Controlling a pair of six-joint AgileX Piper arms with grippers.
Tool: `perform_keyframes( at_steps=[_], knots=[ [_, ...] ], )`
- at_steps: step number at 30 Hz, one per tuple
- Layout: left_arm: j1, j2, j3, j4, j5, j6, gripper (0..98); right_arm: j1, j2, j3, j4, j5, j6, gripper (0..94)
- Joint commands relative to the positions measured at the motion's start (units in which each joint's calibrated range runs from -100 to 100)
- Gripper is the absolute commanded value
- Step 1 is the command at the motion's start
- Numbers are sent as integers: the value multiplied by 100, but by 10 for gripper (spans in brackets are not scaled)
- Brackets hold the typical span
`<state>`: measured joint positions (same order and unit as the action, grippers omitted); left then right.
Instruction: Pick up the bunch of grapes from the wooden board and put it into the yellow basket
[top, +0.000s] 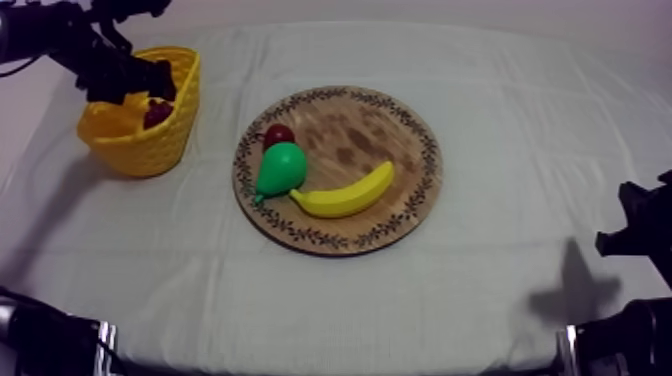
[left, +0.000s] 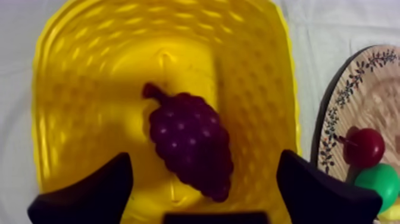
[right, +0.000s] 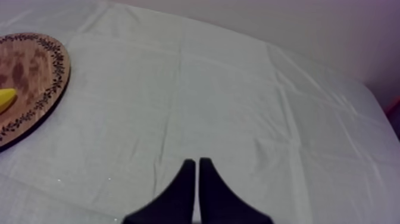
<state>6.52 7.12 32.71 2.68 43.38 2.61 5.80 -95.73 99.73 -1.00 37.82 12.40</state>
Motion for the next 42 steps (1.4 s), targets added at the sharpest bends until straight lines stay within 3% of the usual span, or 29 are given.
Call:
perform_keyframes(
  at_steps=[1,8,20,26,29,37,42],
  knots=[
    [5,-331,290,-6,-171,17,800,2,-2,4,0,0,-2,2],
    [-16,-1501,1291,-11,-589,31,575,2,-2,4,0,0,-2,2],
    [-82,-3742,3062,16,-714,-105,382,2,-2,4,0,0,-1,2],
    [-144,-4910,3779,16,-708,-202,138,2,-2,4,0,0,-2,2],
    [-150,-5477,4097,4,-743,-341,64,2,-2,4,0,0,0,2],
    [-119,-7020,5063,-7,-1023,-569,4,2,-2,4,0,0,-2,2],
    [-162,-8124,5776,-47,-1011,-479,1,2,-2,4,0,0,2,2]
  ],
)
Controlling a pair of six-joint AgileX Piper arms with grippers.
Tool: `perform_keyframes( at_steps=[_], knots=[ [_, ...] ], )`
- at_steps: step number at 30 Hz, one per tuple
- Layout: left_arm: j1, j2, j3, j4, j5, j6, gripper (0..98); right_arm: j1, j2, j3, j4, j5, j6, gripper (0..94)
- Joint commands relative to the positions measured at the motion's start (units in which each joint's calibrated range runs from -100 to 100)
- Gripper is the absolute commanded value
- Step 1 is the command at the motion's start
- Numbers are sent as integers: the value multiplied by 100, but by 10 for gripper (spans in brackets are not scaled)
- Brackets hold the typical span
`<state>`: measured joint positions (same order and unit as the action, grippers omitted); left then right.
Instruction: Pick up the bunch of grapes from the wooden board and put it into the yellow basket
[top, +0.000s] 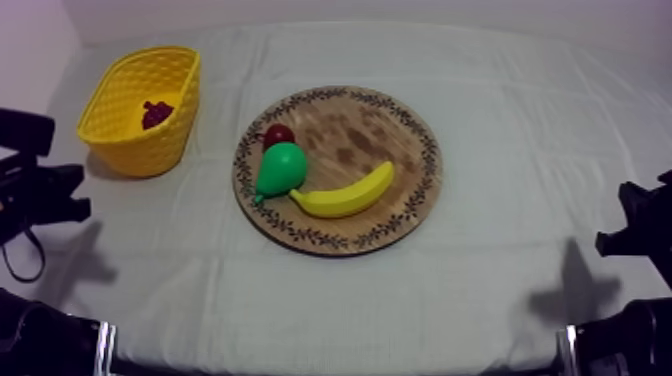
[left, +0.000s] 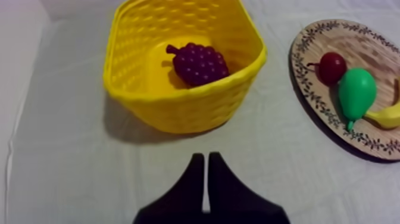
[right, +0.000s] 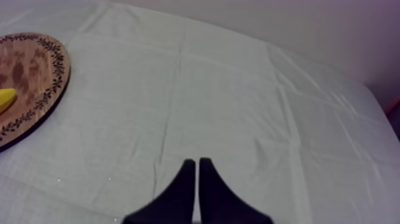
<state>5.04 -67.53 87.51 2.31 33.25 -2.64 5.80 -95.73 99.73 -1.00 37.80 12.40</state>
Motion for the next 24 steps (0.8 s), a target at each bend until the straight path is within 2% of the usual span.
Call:
perform_keyframes(
  at_steps=[1,9,15,24],
  knots=[
    [-43,-900,444,-20,36,74,0,2,-2,4,0,2,1,2],
    [-187,-2076,976,-132,465,203,0,2,-2,4,0,2,2,2],
    [-156,-2929,928,-332,863,390,0,2,-2,4,0,2,1,2],
    [-55,-3234,882,-438,1050,542,0,2,-2,4,0,2,0,2]
  ],
)
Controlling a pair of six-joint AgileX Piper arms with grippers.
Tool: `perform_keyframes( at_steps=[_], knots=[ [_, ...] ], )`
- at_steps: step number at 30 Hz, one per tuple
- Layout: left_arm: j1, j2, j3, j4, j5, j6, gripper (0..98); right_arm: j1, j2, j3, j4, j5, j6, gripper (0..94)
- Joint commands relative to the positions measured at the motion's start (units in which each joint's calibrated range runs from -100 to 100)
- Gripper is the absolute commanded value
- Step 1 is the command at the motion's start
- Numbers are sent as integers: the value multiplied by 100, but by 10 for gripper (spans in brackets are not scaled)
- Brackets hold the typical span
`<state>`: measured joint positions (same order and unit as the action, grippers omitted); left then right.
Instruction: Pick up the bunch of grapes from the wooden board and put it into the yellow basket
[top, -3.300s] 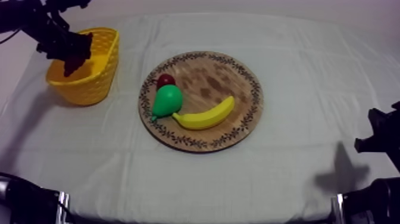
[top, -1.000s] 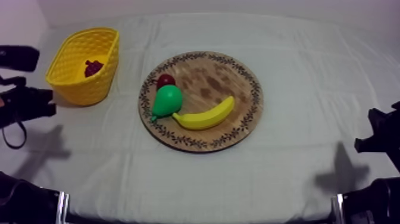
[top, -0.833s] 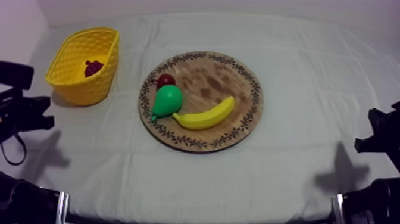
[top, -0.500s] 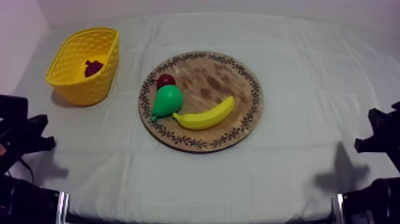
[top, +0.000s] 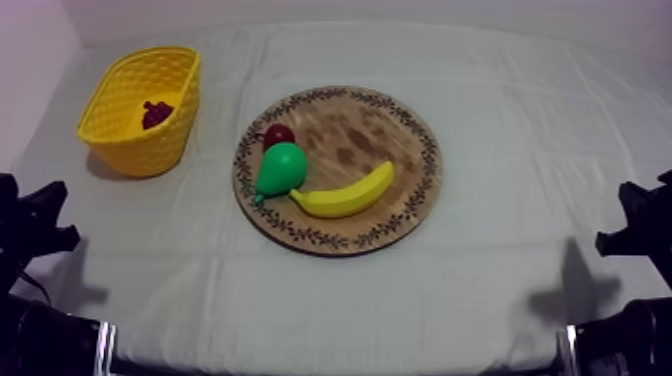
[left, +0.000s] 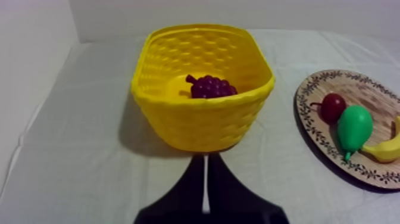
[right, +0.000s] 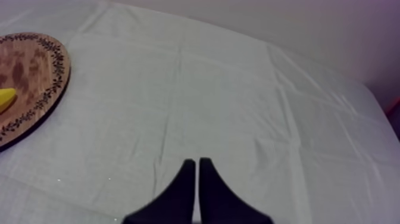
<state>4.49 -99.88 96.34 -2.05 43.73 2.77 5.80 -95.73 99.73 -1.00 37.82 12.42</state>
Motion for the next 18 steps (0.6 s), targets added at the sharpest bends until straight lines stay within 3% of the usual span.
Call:
perform_keyframes(
  at_steps=[1,18],
  knots=[
    [3,-3,-1,-4,5,6,0,2,-2,4,0,0,-1,2],
    [182,-12,-36,15,115,-177,0,2,-2,4,0,0,-3,2]
  ],
)
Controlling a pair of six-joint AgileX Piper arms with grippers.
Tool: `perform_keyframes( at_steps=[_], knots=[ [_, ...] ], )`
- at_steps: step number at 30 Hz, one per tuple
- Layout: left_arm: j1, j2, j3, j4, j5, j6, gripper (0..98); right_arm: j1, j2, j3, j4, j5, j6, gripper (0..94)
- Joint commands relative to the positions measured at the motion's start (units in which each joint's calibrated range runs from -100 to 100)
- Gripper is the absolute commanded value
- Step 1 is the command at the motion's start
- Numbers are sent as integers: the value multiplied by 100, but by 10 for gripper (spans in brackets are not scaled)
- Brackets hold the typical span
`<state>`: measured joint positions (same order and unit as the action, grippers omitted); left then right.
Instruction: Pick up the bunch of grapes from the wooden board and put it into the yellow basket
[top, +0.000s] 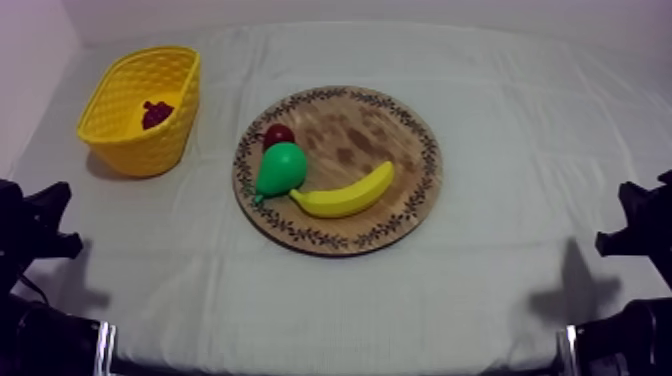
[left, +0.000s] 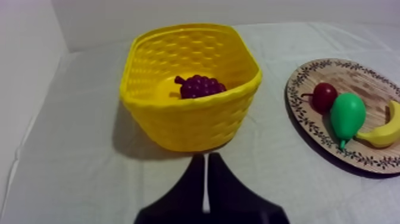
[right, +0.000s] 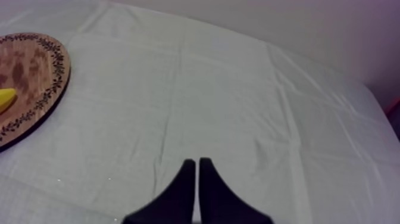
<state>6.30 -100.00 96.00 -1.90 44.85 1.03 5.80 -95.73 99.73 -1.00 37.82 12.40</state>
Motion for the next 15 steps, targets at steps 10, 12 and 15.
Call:
perform_keyframes(
  at_steps=[10,12,15],
  knots=[
    [3,0,-1,-11,3,-12,0,2,-2,4,0,0,2,2],
    [3,0,-1,-13,3,-8,0,2,-2,4,0,0,0,2],
    [3,0,-1,-19,3,-2,0,2,-2,4,0,0,1,2]
  ],
)
